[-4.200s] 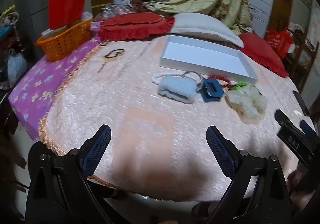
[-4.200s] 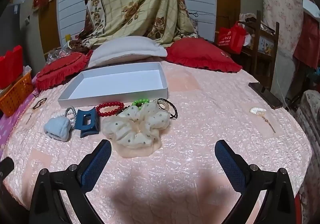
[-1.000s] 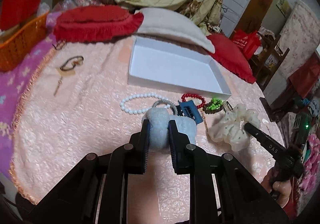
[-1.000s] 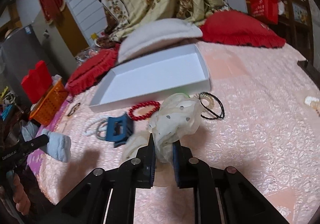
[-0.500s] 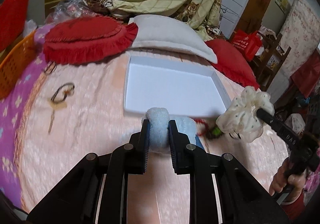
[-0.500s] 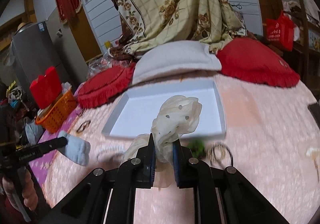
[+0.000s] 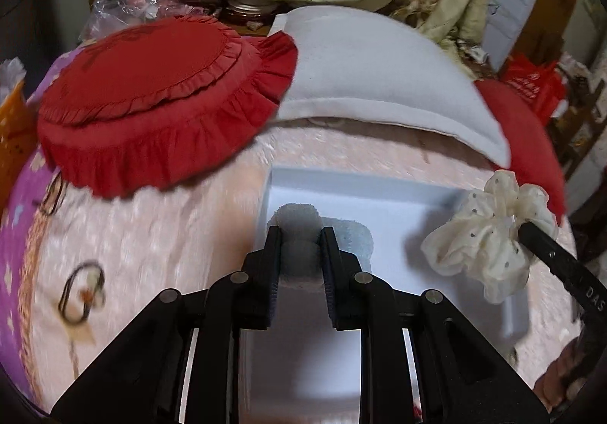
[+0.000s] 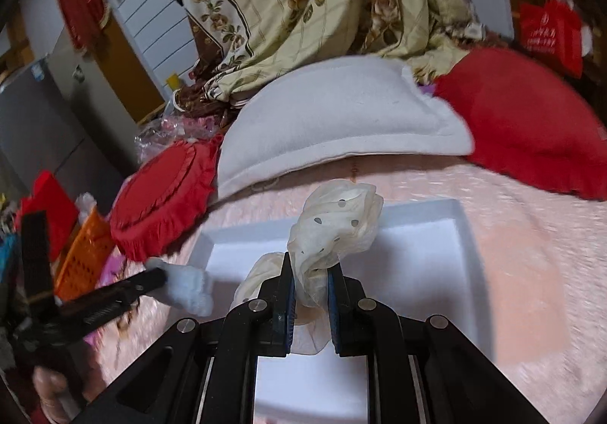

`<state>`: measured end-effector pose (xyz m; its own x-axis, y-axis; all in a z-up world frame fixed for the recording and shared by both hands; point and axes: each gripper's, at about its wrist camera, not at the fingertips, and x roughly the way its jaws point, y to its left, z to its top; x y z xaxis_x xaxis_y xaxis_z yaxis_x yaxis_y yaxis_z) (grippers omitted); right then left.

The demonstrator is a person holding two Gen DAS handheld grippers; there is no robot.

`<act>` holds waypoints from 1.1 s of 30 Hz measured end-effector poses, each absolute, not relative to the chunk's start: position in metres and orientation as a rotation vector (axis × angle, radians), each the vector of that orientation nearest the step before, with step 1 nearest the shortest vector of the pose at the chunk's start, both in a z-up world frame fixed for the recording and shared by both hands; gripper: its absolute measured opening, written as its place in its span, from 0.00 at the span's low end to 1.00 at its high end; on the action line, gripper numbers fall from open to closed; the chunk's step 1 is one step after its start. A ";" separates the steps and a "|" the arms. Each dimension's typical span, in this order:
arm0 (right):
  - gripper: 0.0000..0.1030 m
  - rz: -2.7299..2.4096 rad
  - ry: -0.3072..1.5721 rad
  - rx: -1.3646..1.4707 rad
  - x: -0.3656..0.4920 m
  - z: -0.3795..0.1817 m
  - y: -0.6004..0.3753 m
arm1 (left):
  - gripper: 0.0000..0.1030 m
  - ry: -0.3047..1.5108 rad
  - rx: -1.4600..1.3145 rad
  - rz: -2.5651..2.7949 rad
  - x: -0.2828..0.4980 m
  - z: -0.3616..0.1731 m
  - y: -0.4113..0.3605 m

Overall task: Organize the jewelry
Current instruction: 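Drop both scrunchies into the white box and open both tools, then grasp the dark-blue claw clip with the left tool while the right tool grasps the black hair tie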

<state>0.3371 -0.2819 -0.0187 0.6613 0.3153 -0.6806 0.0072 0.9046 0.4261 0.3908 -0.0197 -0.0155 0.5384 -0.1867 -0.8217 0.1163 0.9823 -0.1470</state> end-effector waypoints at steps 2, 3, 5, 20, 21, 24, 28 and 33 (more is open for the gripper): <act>0.13 0.175 0.890 0.419 0.356 -0.037 -0.282 | 0.24 1.002 -0.061 -0.165 0.406 -0.026 -0.023; 0.15 0.163 0.927 0.415 0.364 -0.048 -0.282 | 0.25 1.009 -0.064 -0.171 0.411 -0.030 -0.022; 0.22 0.130 1.001 0.402 0.374 -0.067 -0.284 | 0.31 1.025 -0.093 -0.189 0.418 -0.035 -0.019; 0.44 0.130 0.913 0.426 0.254 -0.048 -0.331 | 0.47 1.006 -0.163 -0.251 0.338 -0.001 0.013; 0.44 0.136 0.916 0.427 0.244 -0.051 -0.331 | 0.47 1.010 -0.152 -0.243 0.328 -0.003 0.015; 0.44 0.139 0.926 0.417 0.204 -0.062 -0.328 | 0.47 1.026 -0.134 -0.265 0.286 -0.009 0.019; 0.44 0.095 0.901 0.392 0.159 -0.071 -0.328 | 0.47 1.027 -0.134 -0.302 0.232 -0.019 0.017; 0.44 0.072 0.881 0.414 0.125 -0.074 -0.328 | 0.47 1.023 -0.139 -0.340 0.197 -0.027 0.003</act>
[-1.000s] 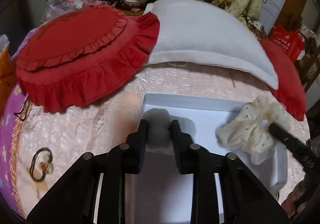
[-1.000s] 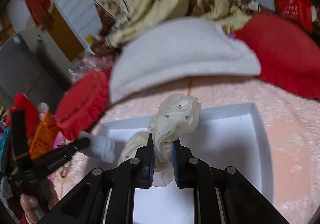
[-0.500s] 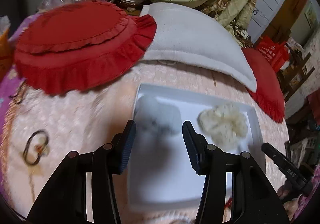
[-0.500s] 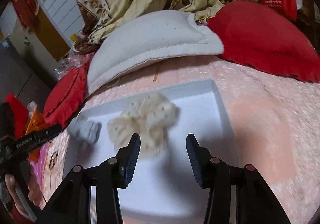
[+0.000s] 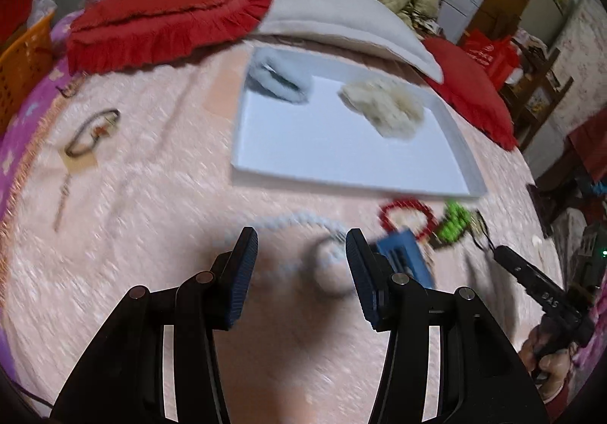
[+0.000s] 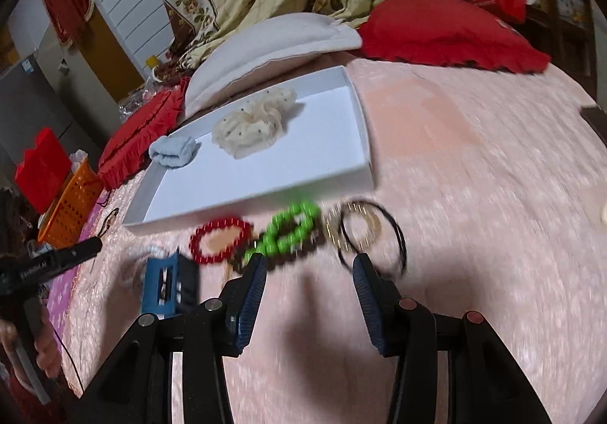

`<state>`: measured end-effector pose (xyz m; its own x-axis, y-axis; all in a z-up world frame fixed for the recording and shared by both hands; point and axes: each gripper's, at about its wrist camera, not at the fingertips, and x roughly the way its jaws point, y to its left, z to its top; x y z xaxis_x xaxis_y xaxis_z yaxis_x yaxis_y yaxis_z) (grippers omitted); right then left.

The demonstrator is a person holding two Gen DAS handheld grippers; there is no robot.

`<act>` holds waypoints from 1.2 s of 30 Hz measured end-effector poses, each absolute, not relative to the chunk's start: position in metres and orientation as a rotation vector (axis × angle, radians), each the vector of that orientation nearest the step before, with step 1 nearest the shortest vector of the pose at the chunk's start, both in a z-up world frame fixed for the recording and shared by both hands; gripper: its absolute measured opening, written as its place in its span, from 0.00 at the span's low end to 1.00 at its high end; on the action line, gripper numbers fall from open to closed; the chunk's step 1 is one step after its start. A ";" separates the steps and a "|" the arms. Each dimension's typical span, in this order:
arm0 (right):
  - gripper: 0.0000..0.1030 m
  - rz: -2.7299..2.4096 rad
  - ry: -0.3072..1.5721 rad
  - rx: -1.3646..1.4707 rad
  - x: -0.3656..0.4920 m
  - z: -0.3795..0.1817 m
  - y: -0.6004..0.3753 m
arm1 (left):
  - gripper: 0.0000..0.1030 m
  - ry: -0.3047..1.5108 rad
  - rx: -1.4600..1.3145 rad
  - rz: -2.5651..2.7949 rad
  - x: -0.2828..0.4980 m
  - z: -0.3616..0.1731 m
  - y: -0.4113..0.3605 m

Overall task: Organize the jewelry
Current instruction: 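Grasp the dark-blue claw clip with the left tool while the right tool grasps the black hair tie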

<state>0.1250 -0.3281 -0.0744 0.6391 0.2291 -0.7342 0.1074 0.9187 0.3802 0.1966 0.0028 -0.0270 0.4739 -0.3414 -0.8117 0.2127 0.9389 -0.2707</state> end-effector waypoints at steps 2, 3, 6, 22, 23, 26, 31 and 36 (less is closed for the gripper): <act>0.44 0.052 0.875 0.400 0.115 -0.077 -0.328 | 0.47 1.039 -0.156 -0.371 0.192 -0.031 -0.008; 0.44 0.047 0.874 0.397 0.113 -0.077 -0.328 | 0.47 1.048 -0.157 -0.379 0.192 -0.033 -0.013; 0.44 0.022 0.876 0.404 0.109 -0.081 -0.333 | 0.47 1.082 -0.141 -0.415 0.190 -0.041 -0.033; 0.44 -0.051 0.899 0.428 0.131 -0.099 -0.366 | 0.29 1.123 -0.077 -0.471 0.198 -0.065 -0.080; 0.44 -0.052 0.899 0.427 0.134 -0.099 -0.367 | 0.29 1.122 -0.084 -0.475 0.198 -0.066 -0.079; 0.44 -0.057 0.906 0.405 0.143 -0.100 -0.367 | 0.29 1.123 -0.112 -0.478 0.199 -0.068 -0.075; 0.42 -0.065 0.901 0.390 0.152 -0.101 -0.366 | 0.26 1.107 -0.093 -0.481 0.195 -0.066 -0.074; 0.16 -0.046 0.898 0.359 0.155 -0.101 -0.361 | 0.11 1.086 -0.065 -0.479 0.185 -0.064 -0.078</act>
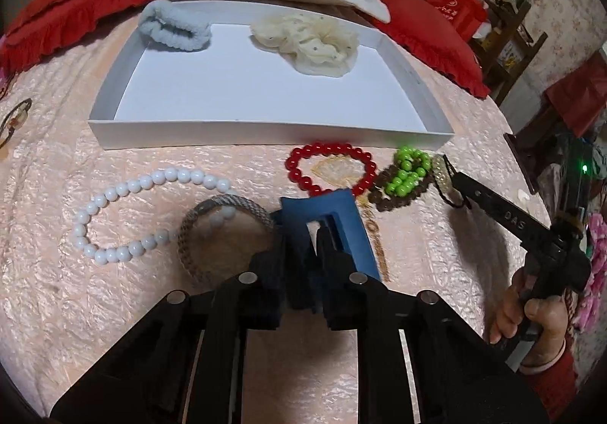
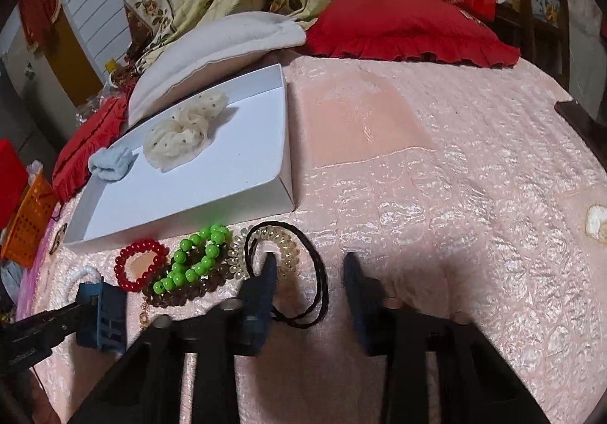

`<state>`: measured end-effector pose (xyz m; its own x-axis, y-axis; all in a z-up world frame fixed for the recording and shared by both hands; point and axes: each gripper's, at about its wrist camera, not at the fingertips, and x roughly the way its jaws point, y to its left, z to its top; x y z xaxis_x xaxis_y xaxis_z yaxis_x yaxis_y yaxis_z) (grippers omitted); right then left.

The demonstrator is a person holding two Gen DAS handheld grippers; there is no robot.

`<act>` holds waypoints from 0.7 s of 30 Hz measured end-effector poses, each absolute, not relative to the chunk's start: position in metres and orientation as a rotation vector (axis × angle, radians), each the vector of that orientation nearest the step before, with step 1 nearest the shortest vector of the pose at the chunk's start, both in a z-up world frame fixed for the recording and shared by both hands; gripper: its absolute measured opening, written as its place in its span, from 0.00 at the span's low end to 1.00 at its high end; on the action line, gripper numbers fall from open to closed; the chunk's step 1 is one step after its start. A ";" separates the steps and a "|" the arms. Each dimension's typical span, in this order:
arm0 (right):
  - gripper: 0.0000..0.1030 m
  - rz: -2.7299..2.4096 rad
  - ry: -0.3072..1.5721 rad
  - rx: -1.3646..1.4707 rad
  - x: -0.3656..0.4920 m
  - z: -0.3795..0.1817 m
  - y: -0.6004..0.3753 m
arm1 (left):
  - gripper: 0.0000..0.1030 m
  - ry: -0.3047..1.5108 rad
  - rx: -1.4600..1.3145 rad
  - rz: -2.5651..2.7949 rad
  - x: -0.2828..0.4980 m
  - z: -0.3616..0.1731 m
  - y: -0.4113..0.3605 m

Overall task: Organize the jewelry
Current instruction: 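Grasp the dark-blue claw clip with the left tool while the right tool grasps the black hair tie, then place the claw clip and black hair tie into the white box, release both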

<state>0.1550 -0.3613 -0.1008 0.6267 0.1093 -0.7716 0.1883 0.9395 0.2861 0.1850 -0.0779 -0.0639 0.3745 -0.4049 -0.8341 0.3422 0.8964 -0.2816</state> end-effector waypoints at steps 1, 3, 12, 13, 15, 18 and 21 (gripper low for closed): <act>0.10 -0.043 0.898 0.352 0.155 -0.100 -0.360 | 0.11 1.081 -0.057 -0.479 0.180 -0.062 -0.080; 0.03 -0.035 0.902 0.337 0.152 -0.097 -0.356 | 0.11 1.071 -0.054 -0.486 0.172 -0.057 -0.081; 0.03 0.005 0.798 0.423 0.101 -0.062 -0.360 | 0.11 1.017 -0.055 -0.488 0.128 -0.033 -0.065; 0.03 0.012 0.788 0.428 0.095 -0.058 -0.361 | 0.11 1.015 -0.064 -0.488 0.124 -0.031 -0.061; 0.03 0.023 0.770 0.435 0.081 -0.051 -0.361 | 0.11 1.006 -0.077 -0.482 0.116 -0.027 -0.053; 0.02 0.039 0.743 0.441 0.061 -0.038 -0.360 | 0.11 0.991 -0.097 -0.467 0.106 -0.020 -0.041; 0.02 0.055 0.730 0.434 0.052 -0.029 -0.355 | 0.11 0.973 -0.109 -0.457 0.099 -0.014 -0.031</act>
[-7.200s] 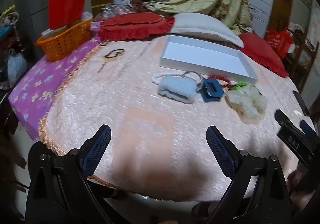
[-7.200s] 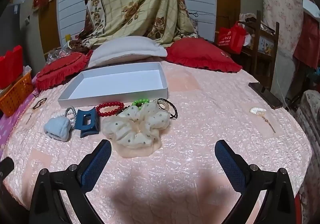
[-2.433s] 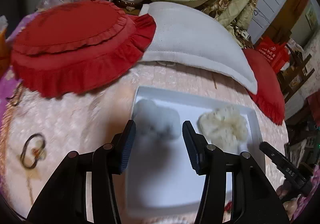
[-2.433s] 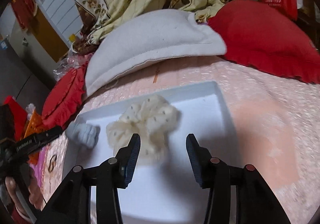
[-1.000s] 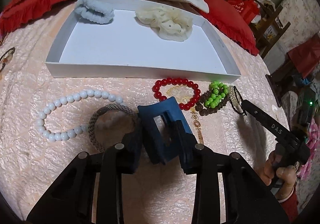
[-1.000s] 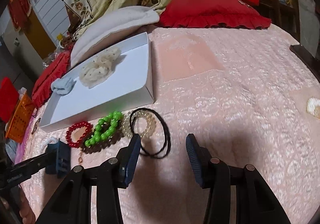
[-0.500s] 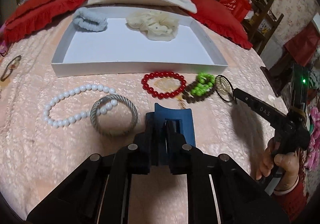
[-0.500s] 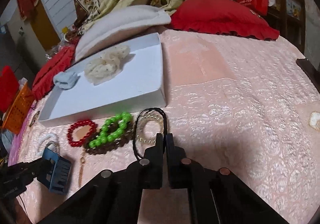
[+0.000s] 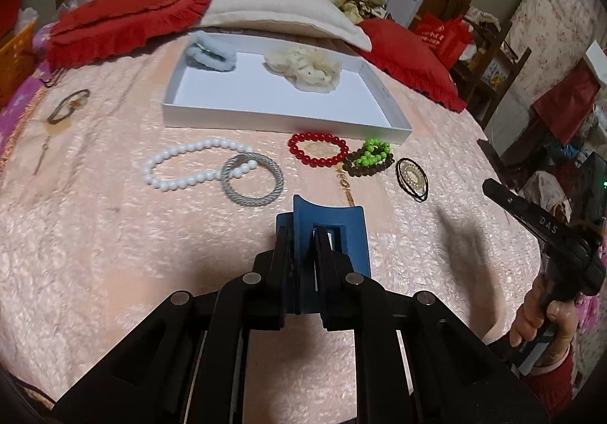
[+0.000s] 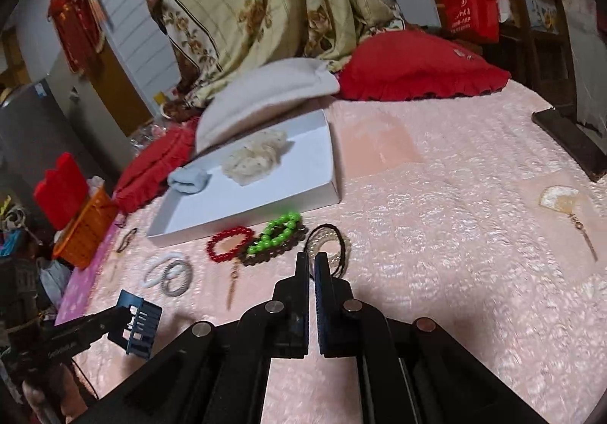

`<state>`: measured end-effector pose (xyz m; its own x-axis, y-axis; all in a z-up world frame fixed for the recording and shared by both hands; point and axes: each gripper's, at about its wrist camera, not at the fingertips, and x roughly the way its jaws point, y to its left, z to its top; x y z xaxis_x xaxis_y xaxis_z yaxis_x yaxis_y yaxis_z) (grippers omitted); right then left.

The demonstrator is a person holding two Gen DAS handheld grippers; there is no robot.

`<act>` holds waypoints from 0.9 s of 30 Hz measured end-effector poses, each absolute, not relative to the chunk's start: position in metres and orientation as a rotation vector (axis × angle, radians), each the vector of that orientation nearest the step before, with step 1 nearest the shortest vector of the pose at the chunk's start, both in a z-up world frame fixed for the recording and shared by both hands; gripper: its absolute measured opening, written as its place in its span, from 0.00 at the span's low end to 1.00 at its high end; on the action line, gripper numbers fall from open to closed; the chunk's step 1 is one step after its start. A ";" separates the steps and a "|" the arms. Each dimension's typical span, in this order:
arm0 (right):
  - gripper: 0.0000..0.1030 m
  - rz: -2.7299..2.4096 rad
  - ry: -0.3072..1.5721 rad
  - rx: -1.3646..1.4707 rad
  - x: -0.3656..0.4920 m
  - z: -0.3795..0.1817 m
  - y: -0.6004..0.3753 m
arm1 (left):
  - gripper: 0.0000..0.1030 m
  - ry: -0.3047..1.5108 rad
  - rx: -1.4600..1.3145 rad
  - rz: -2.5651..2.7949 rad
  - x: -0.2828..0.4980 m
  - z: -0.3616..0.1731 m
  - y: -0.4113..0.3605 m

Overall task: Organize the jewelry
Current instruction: 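Place the claw clip and black hair tie into the white box, release both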

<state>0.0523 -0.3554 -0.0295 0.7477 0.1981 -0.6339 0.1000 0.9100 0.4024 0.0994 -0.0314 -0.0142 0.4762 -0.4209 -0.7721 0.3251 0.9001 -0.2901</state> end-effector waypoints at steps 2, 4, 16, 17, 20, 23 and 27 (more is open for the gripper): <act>0.02 0.058 0.742 0.400 0.056 -0.031 -0.350 | 0.11 0.964 -0.111 -0.443 0.096 -0.013 -0.026; 0.05 0.038 0.772 0.386 0.063 -0.040 -0.348 | 0.11 0.971 -0.124 -0.432 0.095 -0.016 -0.020; 0.32 -0.024 0.876 0.379 0.118 -0.088 -0.362 | 0.11 1.017 -0.151 -0.432 0.099 -0.037 -0.013; 0.30 -0.026 0.881 0.373 0.122 -0.091 -0.362 | 0.11 1.018 -0.148 -0.433 0.100 -0.038 -0.014; 0.15 -0.018 0.902 0.373 0.131 -0.099 -0.362 | 0.11 1.017 -0.139 -0.431 0.101 -0.039 -0.015; 0.03 -0.004 0.889 0.413 0.131 -0.098 -0.365 | 0.11 1.016 -0.146 -0.427 0.102 -0.039 -0.013; 0.02 0.001 0.833 0.450 0.117 -0.080 -0.370 | 0.11 1.007 -0.159 -0.423 0.101 -0.035 -0.009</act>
<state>0.1169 -0.3699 -0.0801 0.6779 0.1751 -0.7140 0.1726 0.9062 0.3861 0.1005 -0.0090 -0.0350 0.4619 -0.4146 -0.7840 0.2699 0.9078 -0.3210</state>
